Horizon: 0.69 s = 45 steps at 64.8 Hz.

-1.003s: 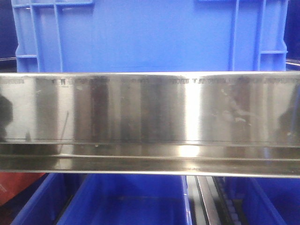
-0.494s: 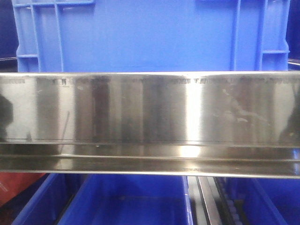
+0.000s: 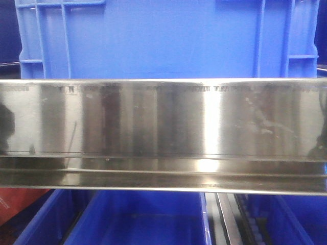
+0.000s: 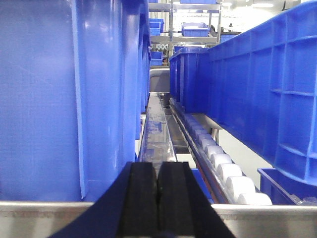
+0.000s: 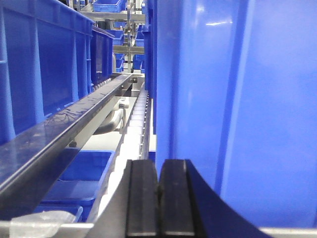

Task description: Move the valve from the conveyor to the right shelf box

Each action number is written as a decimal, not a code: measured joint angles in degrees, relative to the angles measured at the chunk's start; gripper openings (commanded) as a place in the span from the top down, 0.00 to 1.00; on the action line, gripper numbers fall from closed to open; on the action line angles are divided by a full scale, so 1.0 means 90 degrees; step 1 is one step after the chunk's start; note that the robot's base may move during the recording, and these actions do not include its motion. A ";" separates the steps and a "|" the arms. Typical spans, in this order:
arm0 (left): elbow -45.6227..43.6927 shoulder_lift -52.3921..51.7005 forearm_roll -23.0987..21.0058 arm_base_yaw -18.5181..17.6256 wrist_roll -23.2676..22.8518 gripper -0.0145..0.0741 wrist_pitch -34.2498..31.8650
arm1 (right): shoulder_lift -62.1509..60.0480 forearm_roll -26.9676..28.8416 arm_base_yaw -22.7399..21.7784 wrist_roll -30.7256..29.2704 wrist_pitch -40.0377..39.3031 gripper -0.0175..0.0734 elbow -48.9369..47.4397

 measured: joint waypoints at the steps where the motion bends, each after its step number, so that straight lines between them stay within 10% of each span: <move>1: 0.0000 0.0000 0.0000 0.0000 0.0000 0.96 0.0000 | 0.0000 0.0000 0.0000 0.0000 -0.0037 0.98 0.0000; 45: 0.0000 0.0000 0.0000 0.0000 0.0000 0.96 0.0000 | 0.0000 0.0152 0.0000 0.0000 -0.0461 0.98 0.0000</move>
